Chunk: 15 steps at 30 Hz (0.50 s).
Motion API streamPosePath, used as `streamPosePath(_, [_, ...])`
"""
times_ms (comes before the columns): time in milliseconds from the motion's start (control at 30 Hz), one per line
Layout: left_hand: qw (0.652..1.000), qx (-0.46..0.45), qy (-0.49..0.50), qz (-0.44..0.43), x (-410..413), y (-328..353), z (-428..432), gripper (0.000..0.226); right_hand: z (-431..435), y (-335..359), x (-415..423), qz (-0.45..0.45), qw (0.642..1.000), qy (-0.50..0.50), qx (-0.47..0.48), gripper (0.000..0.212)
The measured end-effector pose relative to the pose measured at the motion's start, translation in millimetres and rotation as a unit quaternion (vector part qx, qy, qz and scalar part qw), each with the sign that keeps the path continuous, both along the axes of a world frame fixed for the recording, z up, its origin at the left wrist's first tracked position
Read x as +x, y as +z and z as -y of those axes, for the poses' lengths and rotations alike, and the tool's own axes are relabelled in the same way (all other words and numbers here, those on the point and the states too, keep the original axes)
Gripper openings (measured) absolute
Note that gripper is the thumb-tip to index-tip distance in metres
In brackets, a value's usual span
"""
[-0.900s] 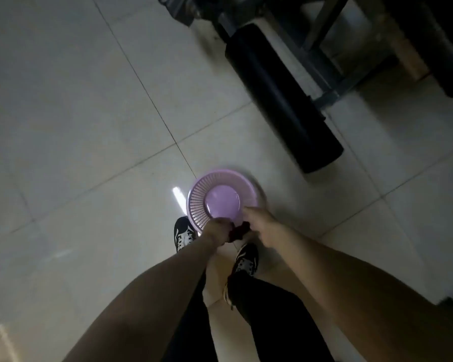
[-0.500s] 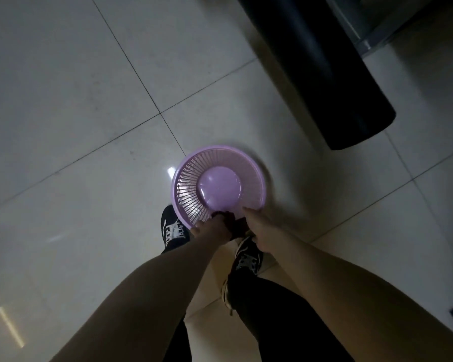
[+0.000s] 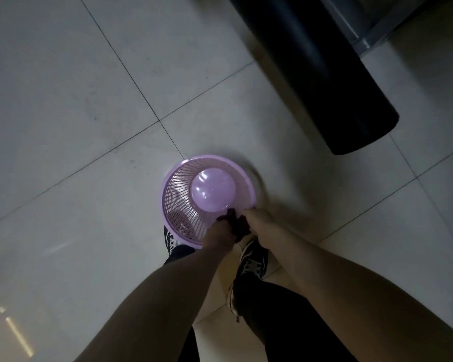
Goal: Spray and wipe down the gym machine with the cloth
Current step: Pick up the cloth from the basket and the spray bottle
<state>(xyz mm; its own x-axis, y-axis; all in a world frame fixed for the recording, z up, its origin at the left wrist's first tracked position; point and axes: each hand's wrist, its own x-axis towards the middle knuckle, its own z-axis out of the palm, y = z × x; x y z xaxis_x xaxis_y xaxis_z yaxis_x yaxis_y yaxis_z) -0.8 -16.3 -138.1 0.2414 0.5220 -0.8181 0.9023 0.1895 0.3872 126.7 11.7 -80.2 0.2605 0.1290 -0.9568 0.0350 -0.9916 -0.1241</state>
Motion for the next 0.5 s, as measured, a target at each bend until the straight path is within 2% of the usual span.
streamPosePath(100, [0.992, 0.02, 0.107, 0.063, 4.4, 8.5, -7.1, 0.012, -7.5, 2.6, 7.1, 0.021, 1.0, -0.004, 0.011, 0.038])
streamPosePath(267, [0.952, 0.054, 0.274, 0.129, -1.7, 66.4, -24.9, 0.01, -18.7, 47.9, 11.2, 0.089, 0.993, -0.011, 0.072, 0.033])
streamPosePath(367, [0.937, 0.047, 0.315, 0.147, -5.2, 106.5, -40.6, 0.009, -27.1, 87.6, 9.8, 0.106, 0.988, 0.021, 0.112, 0.027])
streamPosePath(500, [0.932, 0.018, 0.32, 0.17, -9.6, 164.1, -53.5, 0.008, -37.3, 150.0, 10.5, 0.11, 0.984, 0.079, 0.114, 0.03])
